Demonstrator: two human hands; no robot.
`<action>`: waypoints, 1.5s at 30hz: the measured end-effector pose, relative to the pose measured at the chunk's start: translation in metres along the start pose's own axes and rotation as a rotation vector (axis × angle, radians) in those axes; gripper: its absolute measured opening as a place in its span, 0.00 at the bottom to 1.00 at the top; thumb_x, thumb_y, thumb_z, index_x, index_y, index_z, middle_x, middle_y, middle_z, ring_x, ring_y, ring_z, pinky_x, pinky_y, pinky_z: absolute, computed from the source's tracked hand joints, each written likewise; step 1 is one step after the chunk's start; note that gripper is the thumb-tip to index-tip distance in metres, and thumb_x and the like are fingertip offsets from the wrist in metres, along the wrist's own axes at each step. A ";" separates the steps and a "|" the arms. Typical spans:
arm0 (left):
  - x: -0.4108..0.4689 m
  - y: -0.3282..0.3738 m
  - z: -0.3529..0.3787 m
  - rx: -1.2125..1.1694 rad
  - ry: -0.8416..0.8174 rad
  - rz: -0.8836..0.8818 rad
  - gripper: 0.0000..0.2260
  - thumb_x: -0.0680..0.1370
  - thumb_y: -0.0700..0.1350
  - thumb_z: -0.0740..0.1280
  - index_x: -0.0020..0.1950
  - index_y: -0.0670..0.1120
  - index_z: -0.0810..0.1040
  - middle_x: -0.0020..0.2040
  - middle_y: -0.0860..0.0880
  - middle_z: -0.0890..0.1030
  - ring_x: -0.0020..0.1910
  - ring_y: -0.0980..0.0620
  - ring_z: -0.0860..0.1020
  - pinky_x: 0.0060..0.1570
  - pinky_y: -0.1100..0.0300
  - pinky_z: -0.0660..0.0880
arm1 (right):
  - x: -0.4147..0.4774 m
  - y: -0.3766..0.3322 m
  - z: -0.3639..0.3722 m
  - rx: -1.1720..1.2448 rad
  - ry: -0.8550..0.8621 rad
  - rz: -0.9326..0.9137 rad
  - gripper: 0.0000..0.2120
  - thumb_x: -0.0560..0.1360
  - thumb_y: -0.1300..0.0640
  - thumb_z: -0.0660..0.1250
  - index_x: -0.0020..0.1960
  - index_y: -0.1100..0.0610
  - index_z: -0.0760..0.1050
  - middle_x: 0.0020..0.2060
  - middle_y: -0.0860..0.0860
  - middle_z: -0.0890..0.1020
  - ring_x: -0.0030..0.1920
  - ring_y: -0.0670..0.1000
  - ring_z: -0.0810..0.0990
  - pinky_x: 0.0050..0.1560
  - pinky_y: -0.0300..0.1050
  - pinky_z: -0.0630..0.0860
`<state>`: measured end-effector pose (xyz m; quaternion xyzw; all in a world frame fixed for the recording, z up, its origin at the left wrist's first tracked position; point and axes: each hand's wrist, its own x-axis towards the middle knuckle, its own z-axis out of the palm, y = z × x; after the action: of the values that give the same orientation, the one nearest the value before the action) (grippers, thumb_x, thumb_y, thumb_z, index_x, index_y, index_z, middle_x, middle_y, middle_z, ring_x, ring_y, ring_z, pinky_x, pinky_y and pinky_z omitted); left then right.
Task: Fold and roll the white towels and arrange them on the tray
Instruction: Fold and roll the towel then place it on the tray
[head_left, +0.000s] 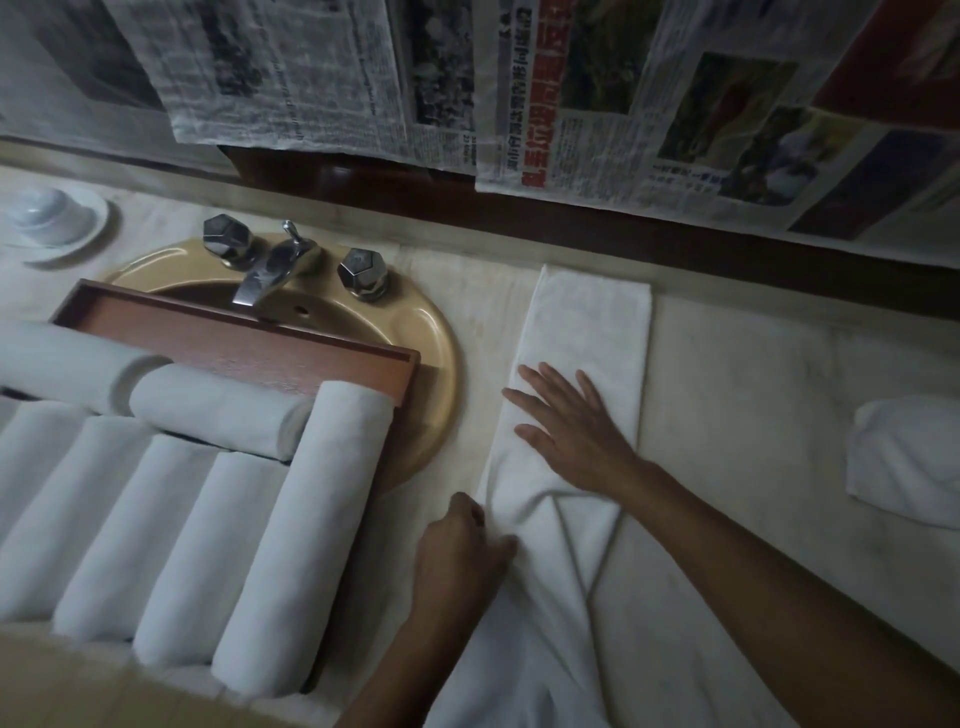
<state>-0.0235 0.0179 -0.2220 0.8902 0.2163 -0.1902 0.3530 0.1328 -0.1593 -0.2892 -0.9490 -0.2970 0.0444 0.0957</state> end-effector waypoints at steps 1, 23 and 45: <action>-0.002 0.002 0.001 0.055 -0.048 0.013 0.11 0.74 0.54 0.72 0.44 0.49 0.73 0.37 0.53 0.78 0.35 0.53 0.76 0.33 0.56 0.72 | 0.001 0.000 -0.002 -0.011 -0.004 -0.004 0.27 0.85 0.37 0.48 0.81 0.43 0.59 0.83 0.44 0.55 0.83 0.47 0.49 0.80 0.59 0.48; -0.026 -0.052 0.009 -0.158 0.089 0.037 0.12 0.76 0.54 0.71 0.42 0.50 0.72 0.32 0.51 0.80 0.36 0.51 0.80 0.41 0.52 0.78 | 0.005 -0.003 -0.007 -0.068 -0.025 0.105 0.32 0.82 0.32 0.46 0.82 0.44 0.57 0.84 0.50 0.52 0.83 0.56 0.49 0.80 0.65 0.49; -0.084 -0.080 0.014 -0.102 0.113 -0.049 0.10 0.82 0.50 0.68 0.47 0.47 0.71 0.35 0.51 0.77 0.35 0.50 0.76 0.34 0.56 0.67 | -0.021 -0.046 -0.027 0.038 -0.364 0.200 0.34 0.83 0.36 0.55 0.84 0.41 0.44 0.83 0.47 0.38 0.82 0.52 0.37 0.79 0.62 0.40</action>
<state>-0.1376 0.0394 -0.2345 0.8748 0.2671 -0.1372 0.3803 0.0936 -0.1386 -0.2531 -0.9482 -0.2126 0.2300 0.0537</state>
